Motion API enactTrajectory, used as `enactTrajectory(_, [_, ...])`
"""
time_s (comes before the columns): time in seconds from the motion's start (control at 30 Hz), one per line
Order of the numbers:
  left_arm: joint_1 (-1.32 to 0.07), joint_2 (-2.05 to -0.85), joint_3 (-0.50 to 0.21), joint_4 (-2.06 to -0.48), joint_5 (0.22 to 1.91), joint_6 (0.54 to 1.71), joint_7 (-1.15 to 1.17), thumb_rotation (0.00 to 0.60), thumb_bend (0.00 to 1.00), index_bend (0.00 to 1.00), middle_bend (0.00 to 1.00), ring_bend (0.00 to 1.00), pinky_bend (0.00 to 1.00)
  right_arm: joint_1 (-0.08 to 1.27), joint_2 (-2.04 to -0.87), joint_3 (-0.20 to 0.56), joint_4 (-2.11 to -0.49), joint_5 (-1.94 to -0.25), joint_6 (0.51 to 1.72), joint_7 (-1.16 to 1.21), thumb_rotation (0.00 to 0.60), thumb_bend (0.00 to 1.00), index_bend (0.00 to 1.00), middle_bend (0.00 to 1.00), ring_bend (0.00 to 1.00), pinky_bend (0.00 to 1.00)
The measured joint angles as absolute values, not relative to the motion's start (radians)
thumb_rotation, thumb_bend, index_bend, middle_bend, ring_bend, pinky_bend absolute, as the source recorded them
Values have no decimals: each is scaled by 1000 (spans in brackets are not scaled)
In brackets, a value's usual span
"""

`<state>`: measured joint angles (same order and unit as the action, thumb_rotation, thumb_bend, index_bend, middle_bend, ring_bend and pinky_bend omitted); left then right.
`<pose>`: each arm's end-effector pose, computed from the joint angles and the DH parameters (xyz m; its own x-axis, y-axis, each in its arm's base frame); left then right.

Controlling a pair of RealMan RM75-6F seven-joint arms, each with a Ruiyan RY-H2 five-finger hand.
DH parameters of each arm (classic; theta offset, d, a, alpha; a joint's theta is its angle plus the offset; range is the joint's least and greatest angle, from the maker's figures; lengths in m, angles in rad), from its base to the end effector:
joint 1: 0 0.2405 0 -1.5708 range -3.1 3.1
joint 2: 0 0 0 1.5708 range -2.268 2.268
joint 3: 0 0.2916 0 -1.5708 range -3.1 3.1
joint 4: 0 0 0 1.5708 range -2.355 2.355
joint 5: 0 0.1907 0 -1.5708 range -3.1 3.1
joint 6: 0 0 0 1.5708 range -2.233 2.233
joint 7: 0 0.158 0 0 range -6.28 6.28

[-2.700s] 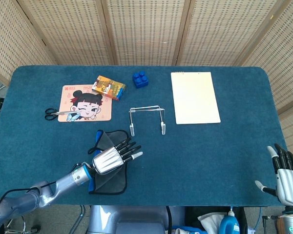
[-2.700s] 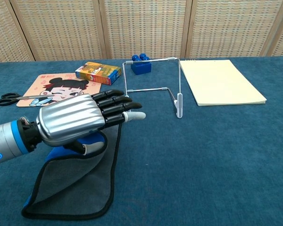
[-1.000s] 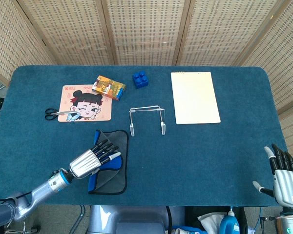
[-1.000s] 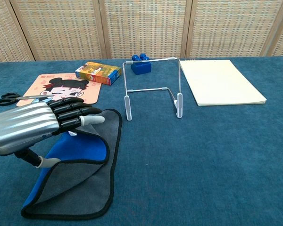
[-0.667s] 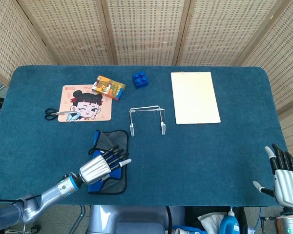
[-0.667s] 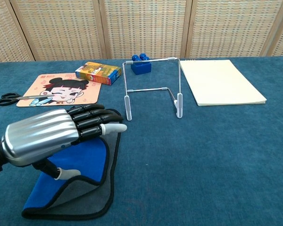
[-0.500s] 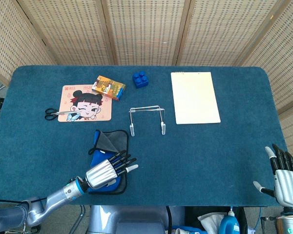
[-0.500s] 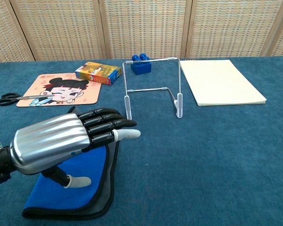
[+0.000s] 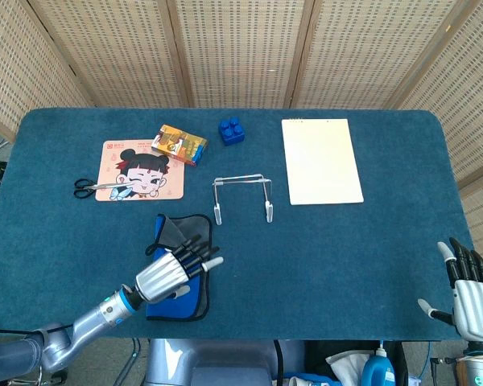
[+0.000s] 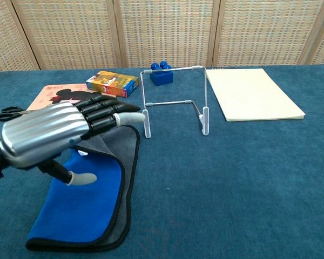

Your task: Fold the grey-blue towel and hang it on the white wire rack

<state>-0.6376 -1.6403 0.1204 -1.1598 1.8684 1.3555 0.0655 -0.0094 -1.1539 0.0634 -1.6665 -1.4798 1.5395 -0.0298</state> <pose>-0.1878 0.2880 -0.0225 0.5280 -0.0370 0.8484 0.4876 -0.8048 -0.3385 -0.3394 -0.1662 0.1869 0.3412 0.0262 0.9396 -0.9366 0.0944 0.3375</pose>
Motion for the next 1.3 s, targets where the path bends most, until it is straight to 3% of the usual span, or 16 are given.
enactTrajectory(0.4, [-588,-1586,99,-1005,1766,1347,-52,600,232,0,0,0,0,-3,-1158,65,-1661,-1471,1524,-35,600,0,0,0,0,0])
enactTrajectory(0.83, [-583,-1635,73,-829,1720,1317,-142,600,232,0,0,0,0,1,-1165,65,-1664,-1463,1515,-53,600,0,0,0,0,0])
enactTrajectory(1.3, [-616,-1683,48,-773,1704,1296,-170,600,231,0,0,0,0,7,-1170,67,-1655,-1451,1503,-55,600,0,0,0,0,0])
